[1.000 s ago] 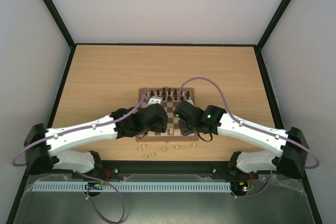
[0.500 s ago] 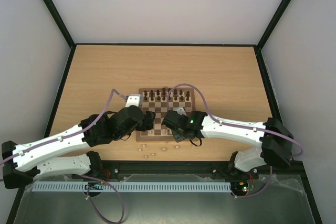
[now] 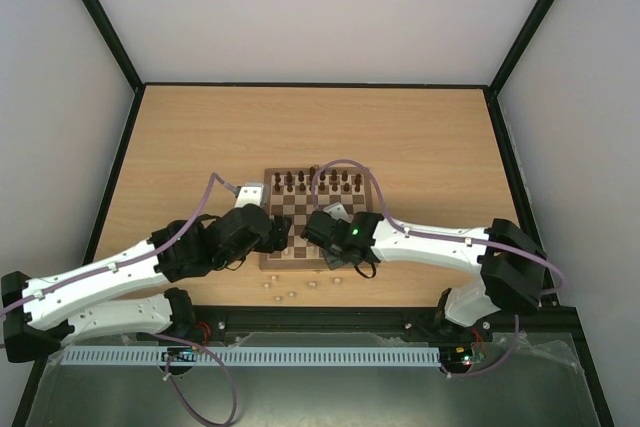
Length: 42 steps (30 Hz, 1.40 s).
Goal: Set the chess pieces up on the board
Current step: Place the chess piece on the chessboard, then adjust the chess piece on the chessboard.
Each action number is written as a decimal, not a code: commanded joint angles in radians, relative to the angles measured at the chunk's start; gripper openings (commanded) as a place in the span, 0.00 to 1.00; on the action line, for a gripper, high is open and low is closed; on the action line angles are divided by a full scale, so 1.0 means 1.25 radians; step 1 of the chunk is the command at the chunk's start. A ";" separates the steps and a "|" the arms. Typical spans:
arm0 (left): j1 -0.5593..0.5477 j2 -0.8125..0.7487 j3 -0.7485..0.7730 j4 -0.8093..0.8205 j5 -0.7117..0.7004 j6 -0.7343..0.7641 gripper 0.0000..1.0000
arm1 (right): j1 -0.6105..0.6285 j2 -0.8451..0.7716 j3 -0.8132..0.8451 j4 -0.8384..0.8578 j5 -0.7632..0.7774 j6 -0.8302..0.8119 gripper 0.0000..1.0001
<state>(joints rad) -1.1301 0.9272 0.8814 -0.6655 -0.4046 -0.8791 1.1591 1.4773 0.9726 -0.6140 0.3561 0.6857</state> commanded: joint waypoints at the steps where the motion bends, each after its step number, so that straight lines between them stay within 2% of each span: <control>1: 0.009 -0.011 -0.015 -0.004 -0.010 0.009 0.82 | 0.005 0.028 0.023 -0.002 0.021 0.007 0.19; 6: 0.015 -0.011 -0.020 0.002 -0.003 0.011 0.82 | 0.005 0.036 0.024 0.001 0.024 0.006 0.25; 11: 0.020 -0.005 -0.022 0.009 0.005 0.017 0.82 | 0.005 0.032 0.034 -0.008 0.030 0.006 0.36; 17: 0.024 0.002 -0.016 0.013 0.007 0.022 0.82 | 0.005 -0.019 0.065 -0.041 0.028 0.005 0.46; 23: 0.028 0.012 -0.008 0.017 0.010 0.029 0.82 | 0.005 -0.062 0.100 -0.090 0.036 0.001 0.48; 31: 0.040 0.002 0.015 -0.009 -0.015 0.030 0.82 | 0.005 -0.052 0.125 -0.073 -0.018 -0.034 0.47; 36: 0.043 -0.083 0.035 -0.054 -0.068 0.012 0.91 | 0.007 -0.015 0.139 -0.051 -0.062 -0.059 0.46; 38: 0.043 -0.110 0.041 -0.071 -0.079 0.007 0.98 | 0.008 -0.005 0.146 -0.049 -0.074 -0.064 0.44; 42: 0.044 -0.142 0.043 -0.092 -0.093 -0.003 0.99 | 0.024 0.033 0.163 -0.047 -0.096 -0.074 0.43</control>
<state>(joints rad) -1.0817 0.7815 0.9112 -0.7223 -0.4671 -0.8680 1.1625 1.4734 1.1366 -0.6518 0.2794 0.6216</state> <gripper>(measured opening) 0.989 0.434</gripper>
